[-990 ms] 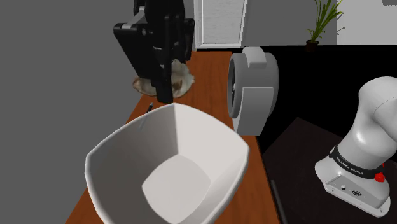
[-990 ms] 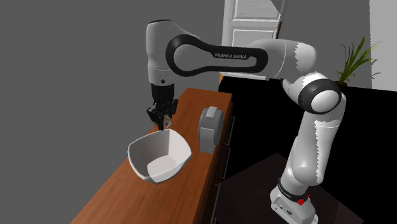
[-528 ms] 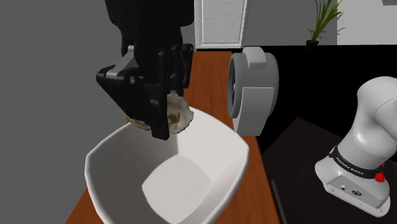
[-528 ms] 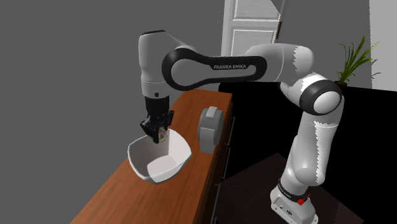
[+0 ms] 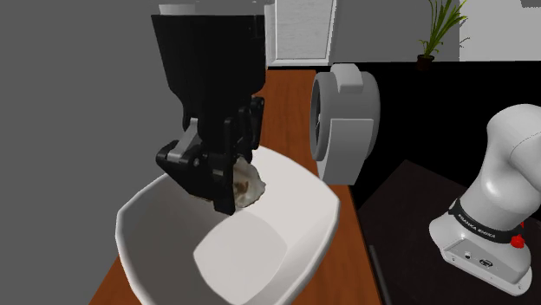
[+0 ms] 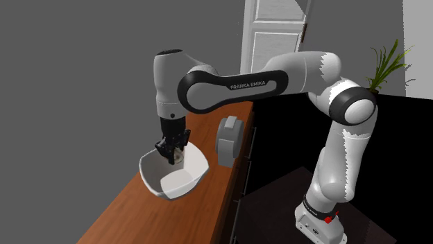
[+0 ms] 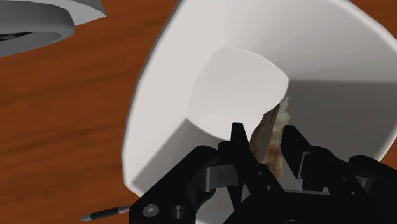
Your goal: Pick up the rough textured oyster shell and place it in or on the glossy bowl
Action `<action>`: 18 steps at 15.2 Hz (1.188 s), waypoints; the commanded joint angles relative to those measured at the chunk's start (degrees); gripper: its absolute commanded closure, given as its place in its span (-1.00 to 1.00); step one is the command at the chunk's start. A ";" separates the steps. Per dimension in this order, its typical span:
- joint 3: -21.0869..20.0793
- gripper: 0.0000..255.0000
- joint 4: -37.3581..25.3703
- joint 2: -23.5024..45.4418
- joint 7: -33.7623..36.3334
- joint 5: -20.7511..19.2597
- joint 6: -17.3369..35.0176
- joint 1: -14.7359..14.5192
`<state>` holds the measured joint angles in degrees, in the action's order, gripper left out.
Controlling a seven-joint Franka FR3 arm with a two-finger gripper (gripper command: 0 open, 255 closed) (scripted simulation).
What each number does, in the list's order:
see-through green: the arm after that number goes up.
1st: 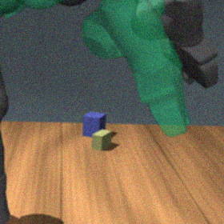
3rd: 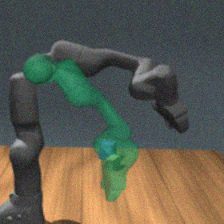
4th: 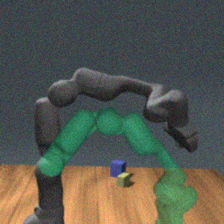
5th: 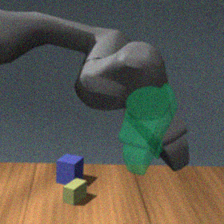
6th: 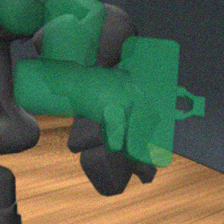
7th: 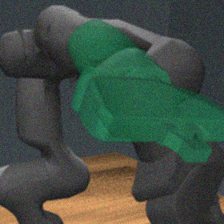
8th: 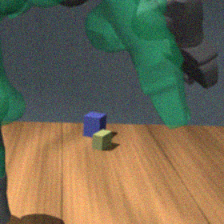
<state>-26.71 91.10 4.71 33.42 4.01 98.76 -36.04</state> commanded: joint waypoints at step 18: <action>0.03 -1.00 -8.29 1.12 0.48 -0.55 -7.23 -0.06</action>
<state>-26.64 83.91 5.59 33.75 3.57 92.46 -36.02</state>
